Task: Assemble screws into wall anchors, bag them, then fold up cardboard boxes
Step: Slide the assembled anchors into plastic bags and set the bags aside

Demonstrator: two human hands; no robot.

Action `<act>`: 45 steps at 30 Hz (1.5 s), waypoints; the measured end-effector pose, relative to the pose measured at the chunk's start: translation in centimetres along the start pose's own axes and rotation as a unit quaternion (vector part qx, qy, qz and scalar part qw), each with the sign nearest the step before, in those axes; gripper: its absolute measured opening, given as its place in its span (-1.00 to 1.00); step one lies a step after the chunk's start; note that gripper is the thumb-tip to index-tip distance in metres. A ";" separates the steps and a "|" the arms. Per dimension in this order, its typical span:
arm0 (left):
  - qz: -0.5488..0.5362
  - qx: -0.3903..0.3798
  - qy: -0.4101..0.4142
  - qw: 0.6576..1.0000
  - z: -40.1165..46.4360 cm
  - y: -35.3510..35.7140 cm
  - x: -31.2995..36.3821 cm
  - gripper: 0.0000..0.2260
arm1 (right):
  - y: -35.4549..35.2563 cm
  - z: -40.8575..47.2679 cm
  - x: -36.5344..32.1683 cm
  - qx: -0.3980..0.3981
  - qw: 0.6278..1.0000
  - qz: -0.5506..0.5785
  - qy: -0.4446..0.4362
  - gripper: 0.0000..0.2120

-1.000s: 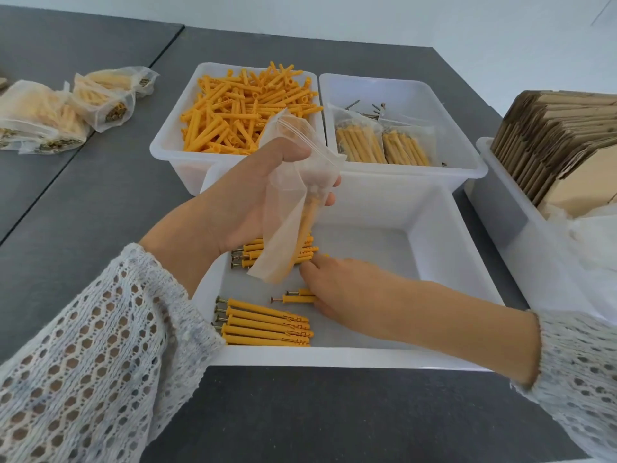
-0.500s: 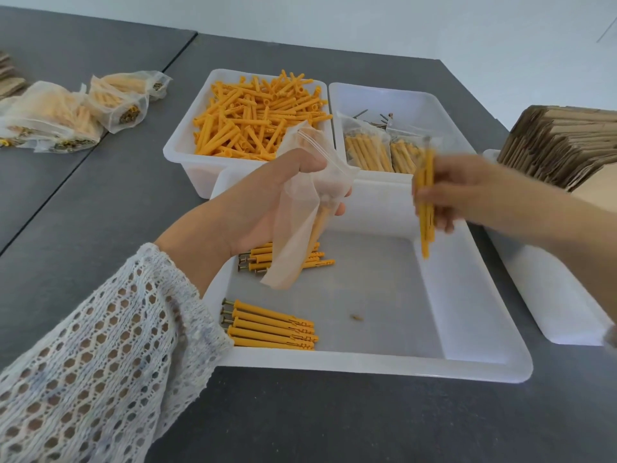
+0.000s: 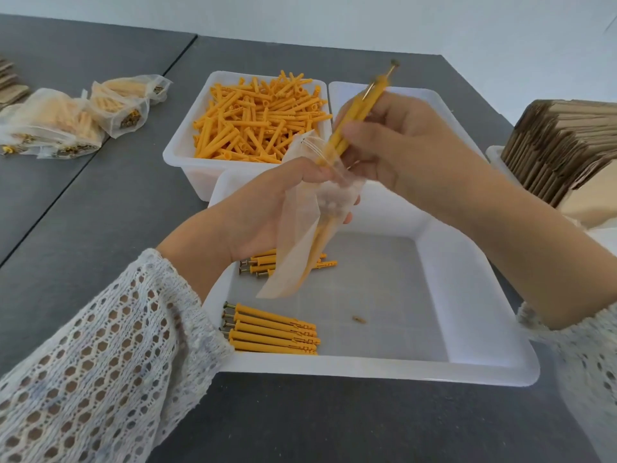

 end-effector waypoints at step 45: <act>0.142 0.391 0.082 0.905 -2.5 -10.0 2.9 -0.24 | 5.2 -2.3 14.6 -0.084 0.652 -0.730 0.188 -0.65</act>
Point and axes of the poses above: each hand's wrist, its own z-axis towards the middle knuckle, its own y-axis out of the palm, x = y × z, the point moved 10 cm from there along z, towards the middle knuckle, and after that the axes turned 12 degrees about y, right-handed, at the moved point
